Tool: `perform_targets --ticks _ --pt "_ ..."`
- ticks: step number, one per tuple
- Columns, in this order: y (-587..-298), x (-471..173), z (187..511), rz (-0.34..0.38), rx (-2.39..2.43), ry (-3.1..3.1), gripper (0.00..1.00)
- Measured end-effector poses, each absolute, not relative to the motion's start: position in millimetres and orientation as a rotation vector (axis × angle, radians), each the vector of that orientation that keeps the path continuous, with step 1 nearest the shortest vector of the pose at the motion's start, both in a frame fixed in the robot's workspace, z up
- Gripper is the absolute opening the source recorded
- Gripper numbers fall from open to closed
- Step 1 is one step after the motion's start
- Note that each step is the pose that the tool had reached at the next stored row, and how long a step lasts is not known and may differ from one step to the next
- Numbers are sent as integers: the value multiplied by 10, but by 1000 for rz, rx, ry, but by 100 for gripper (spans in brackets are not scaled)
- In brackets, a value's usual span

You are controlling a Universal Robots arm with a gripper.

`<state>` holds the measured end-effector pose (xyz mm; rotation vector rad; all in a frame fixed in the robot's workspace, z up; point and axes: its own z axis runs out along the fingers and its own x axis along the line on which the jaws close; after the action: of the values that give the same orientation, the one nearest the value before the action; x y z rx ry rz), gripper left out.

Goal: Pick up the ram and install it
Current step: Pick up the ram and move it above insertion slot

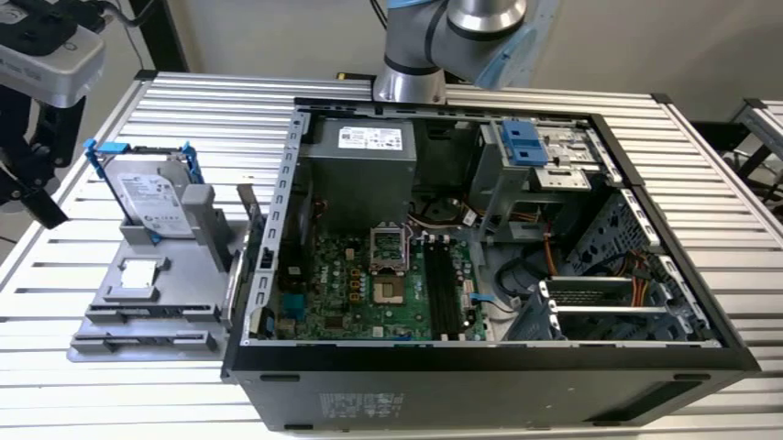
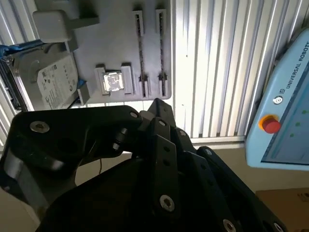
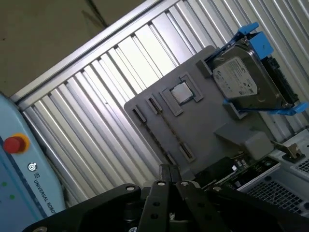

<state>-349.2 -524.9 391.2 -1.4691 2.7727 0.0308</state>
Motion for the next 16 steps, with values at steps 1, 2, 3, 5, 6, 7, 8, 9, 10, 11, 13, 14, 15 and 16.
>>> perform_targets --ticks 1,2,3,5,6,7,8,9,10,11,13,14,15,16 --pt "-5249 -3492 3912 31 -1480 2767 0" --pt "-5249 -3492 3911 31 -1490 2761 0" --pt "-5249 -3492 3911 30 -1499 2756 0" --pt "-5249 -3492 3911 30 -1518 2746 0" --pt "-5249 -3492 3911 30 -1526 2741 0" --pt "-5249 -3492 3911 30 -1534 2737 0" --pt "-5249 -3493 3912 30 -1542 2733 0" --pt "-5249 -3493 3912 30 -1549 2728 0" --pt "-5249 -3492 3912 30 -1557 2724 0" --pt "-5249 -3492 3912 30 -1564 2720 0" --pt "-5249 -3492 3911 30 -1578 2712 0" --pt "-5249 -3492 3911 30 -1584 2709 0" --pt "-5249 -3492 3911 30 -1590 2705 0" --pt "-5249 -3492 3911 29 -1596 2702 0"
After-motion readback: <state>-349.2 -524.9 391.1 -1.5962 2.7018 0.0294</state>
